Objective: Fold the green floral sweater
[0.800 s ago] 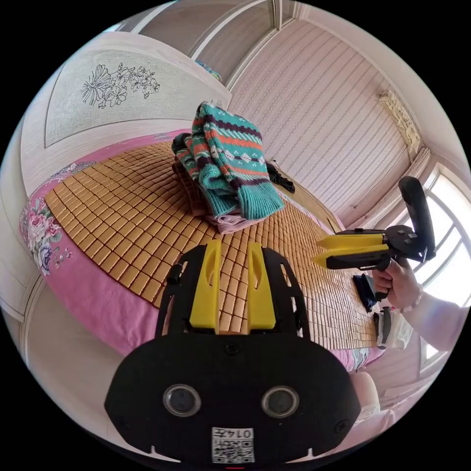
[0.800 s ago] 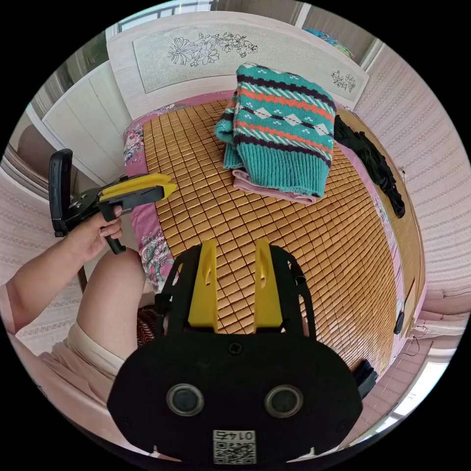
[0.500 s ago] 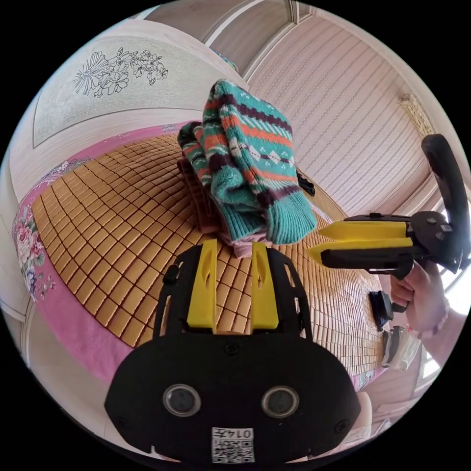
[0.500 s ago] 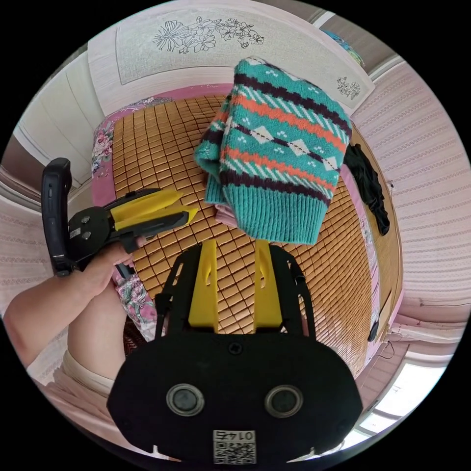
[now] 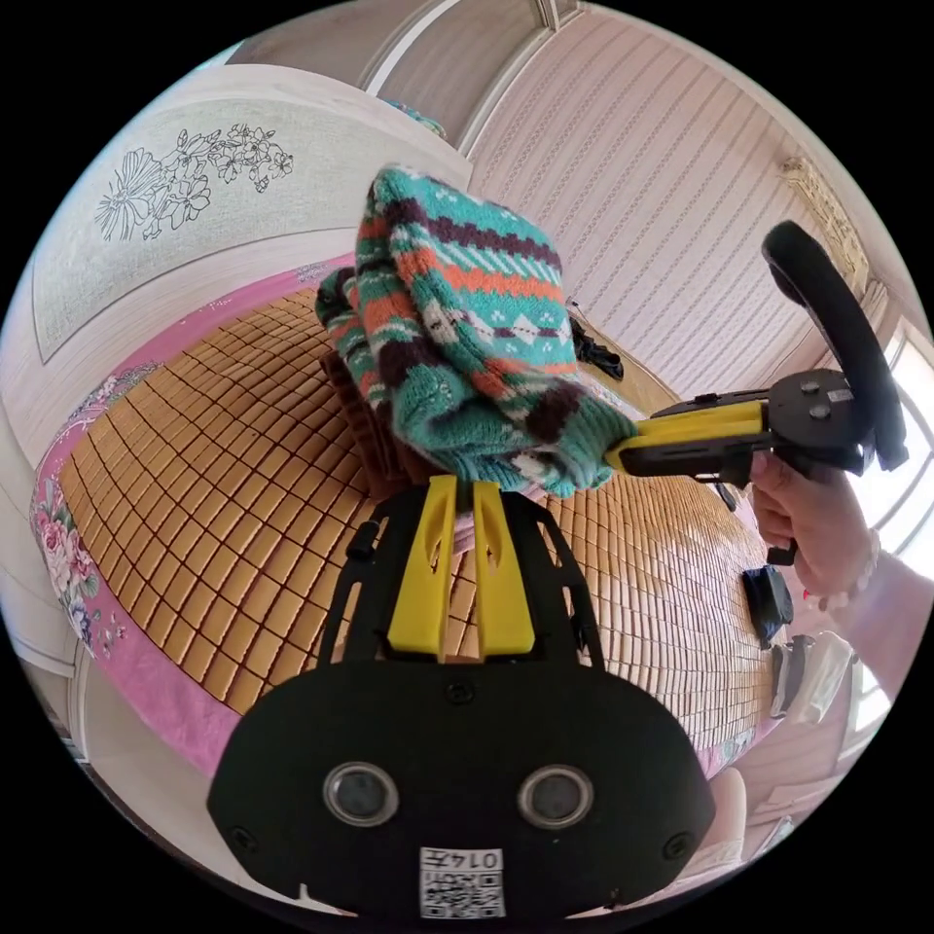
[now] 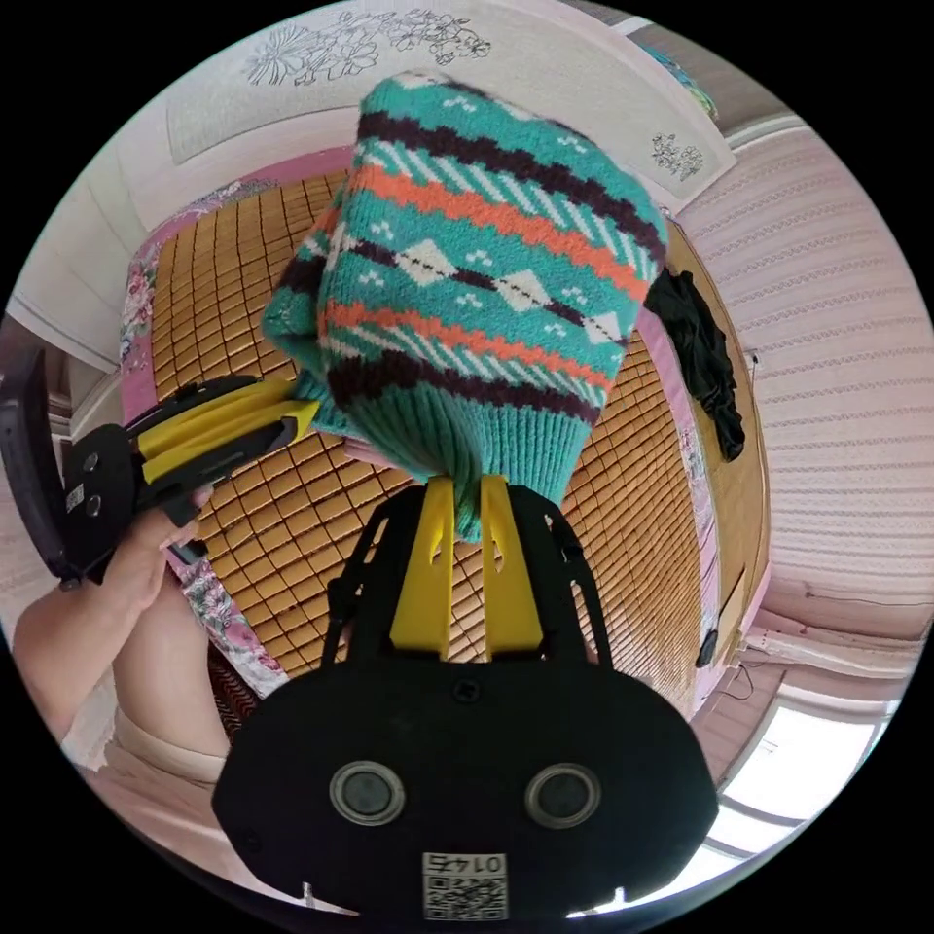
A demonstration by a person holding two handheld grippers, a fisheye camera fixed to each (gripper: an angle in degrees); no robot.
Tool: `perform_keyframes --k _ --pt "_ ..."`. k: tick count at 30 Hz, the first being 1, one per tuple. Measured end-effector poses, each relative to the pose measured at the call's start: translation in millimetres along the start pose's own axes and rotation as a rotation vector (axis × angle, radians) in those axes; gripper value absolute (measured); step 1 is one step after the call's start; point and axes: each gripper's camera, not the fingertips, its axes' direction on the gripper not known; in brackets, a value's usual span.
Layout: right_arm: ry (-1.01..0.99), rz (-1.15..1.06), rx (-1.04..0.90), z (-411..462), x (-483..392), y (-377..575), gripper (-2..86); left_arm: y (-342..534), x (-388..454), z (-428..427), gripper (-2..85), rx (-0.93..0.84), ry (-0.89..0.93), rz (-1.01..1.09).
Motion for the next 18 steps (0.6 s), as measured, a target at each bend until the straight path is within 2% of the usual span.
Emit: perform_keyframes --k 5,10,14,18 --pt "-0.138 0.159 0.122 -39 70 77 3.6 15 10 -27 0.4 0.027 0.006 0.016" --pt "-0.229 0.263 0.240 -68 115 196 1.4 36 15 -63 -0.1 0.048 0.005 0.070" --pt "-0.245 0.346 0.273 -62 121 298 0.4 74 11 -114 -0.2 0.098 0.107 0.112" --pt "-0.334 0.580 0.232 -16 124 450 0.1 131 22 -144 -0.2 0.047 0.213 0.181"
